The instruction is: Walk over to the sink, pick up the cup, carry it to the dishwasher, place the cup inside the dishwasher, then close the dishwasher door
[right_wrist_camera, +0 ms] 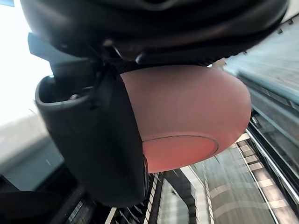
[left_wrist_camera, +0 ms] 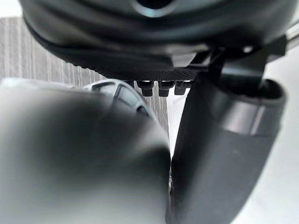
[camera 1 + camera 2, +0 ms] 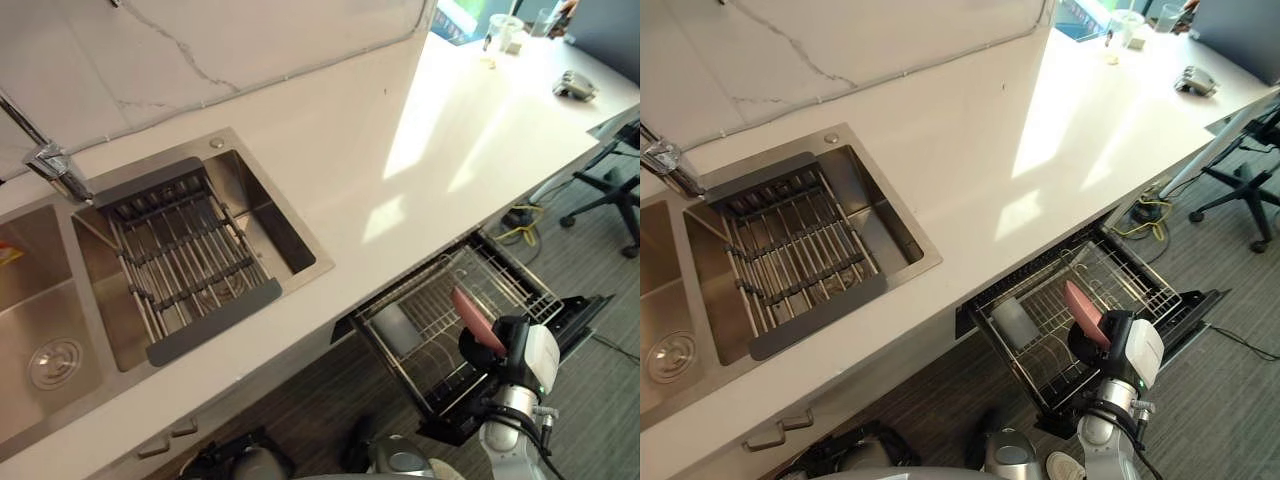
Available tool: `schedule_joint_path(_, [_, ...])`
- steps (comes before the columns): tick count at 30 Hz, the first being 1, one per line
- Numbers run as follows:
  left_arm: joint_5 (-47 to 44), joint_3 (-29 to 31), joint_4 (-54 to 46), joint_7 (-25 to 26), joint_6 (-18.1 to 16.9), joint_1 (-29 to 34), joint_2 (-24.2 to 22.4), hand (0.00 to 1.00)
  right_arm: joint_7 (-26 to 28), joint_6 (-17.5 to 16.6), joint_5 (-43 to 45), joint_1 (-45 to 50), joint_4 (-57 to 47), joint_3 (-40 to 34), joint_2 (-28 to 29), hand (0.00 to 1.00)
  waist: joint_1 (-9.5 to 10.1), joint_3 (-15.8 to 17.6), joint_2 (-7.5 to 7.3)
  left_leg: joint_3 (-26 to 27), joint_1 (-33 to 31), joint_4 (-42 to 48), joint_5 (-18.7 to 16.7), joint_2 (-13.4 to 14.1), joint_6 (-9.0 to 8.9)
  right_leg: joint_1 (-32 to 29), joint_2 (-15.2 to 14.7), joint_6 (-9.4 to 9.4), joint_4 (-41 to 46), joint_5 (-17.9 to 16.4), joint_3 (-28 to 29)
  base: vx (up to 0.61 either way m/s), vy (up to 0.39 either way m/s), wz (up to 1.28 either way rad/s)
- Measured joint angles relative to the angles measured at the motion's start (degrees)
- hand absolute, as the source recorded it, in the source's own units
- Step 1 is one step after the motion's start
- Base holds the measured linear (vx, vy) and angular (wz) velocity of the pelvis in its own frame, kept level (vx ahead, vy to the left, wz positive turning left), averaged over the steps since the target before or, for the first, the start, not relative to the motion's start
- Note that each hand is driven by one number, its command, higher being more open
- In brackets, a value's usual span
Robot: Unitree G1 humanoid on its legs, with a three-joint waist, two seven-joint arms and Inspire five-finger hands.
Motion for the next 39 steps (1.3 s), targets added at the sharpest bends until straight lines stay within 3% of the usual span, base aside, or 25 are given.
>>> schedule_joint_path(8, [-0.8,-3.7,-0.5,-4.4,-2.1,-1.9,0.2,1.0,-2.6,3.0,2.4,-13.6,13.6,1.6,-7.8,0.0,1.49,4.0,3.47,-2.9,-3.6,-1.7,1.6,-3.1,1.64,-3.9,-3.0,0.34,2.9,0.1,-1.3,-0.02,0.071,0.14])
schedule_joint_path(15, [0.1,-3.8,-0.6,-5.8,-2.8,-5.1,0.2,1.0,-9.0,10.3,3.2,-25.9,21.2,3.8,-14.3,0.0,1.81,8.4,4.93,-5.9,-7.3,-3.0,3.4,-5.2,2.41,-9.3,-5.6,0.14,6.1,0.0,-0.2,-0.06,0.047,-0.02])
schedule_joint_path(16, [0.1,-3.8,-0.6,-6.1,-2.9,-5.5,0.2,1.0,-9.9,11.5,3.2,-26.6,21.8,3.8,-15.1,1.0,1.81,8.8,5.18,-6.0,-7.7,-3.2,3.5,-5.4,2.41,-10.1,-5.8,0.07,6.5,-0.1,0.0,-0.03,0.036,-0.06])
schedule_joint_path(23, [-0.9,-3.8,-0.6,-9.9,-2.3,-6.3,0.8,1.0,-10.7,16.4,3.7,-26.7,24.8,4.4,-15.5,1.0,1.81,9.8,5.42,-7.0,-8.9,-3.3,4.5,-5.9,2.34,-12.4,-6.8,-0.52,8.8,-0.9,0.8,-0.01,-0.001,-0.04])
schedule_joint_path(26, [-0.9,-4.6,-0.6,-10.0,-1.5,-6.7,0.9,1.0,-10.5,16.5,9.9,-26.7,25.8,4.4,-15.3,1.0,1.8,10.1,5.57,-7.0,-9.1,-3.4,4.5,-5.9,2.24,-13.2,-7.4,-0.68,10.4,-1.7,1.1,0.0,0.0,0.0])
schedule_joint_path(30, [0.2,-4.7,-0.6,-9.8,0.0,-7.4,0.9,1.0,-8.2,11.0,20.1,-26.5,26.7,3.9,-13.4,1.0,1.8,10.3,5.95,-7.1,-8.7,-3.4,4.5,-6.0,2.23,-13.4,-8.0,-0.72,12.1,-2.7,1.2,0.0,-0.002,0.01])
schedule_joint_path(33, [0.5,-4.6,-0.5,-9.7,1.1,-7.7,0.9,1.0,-3.3,5.5,26.2,-26.0,26.0,3.6,-11.3,1.0,1.77,10.3,5.94,-6.9,-8.1,-3.4,4.5,-6.1,2.23,-13.5,-8.4,-0.65,13.3,-3.5,1.6,-0.01,-0.005,-0.03])
schedule_joint_path(39, [2.4,-4.1,-0.4,-9.1,1.8,-8.0,0.6,1.0,1.3,-1.5,33.6,-20.2,11.5,0.2,-6.7,1.0,1.55,10.3,5.85,-5.9,-6.4,-3.6,4.5,-6.0,2.2,-13.4,-8.7,-0.45,14.8,-4.6,2.7,-0.02,-0.014,-0.08])
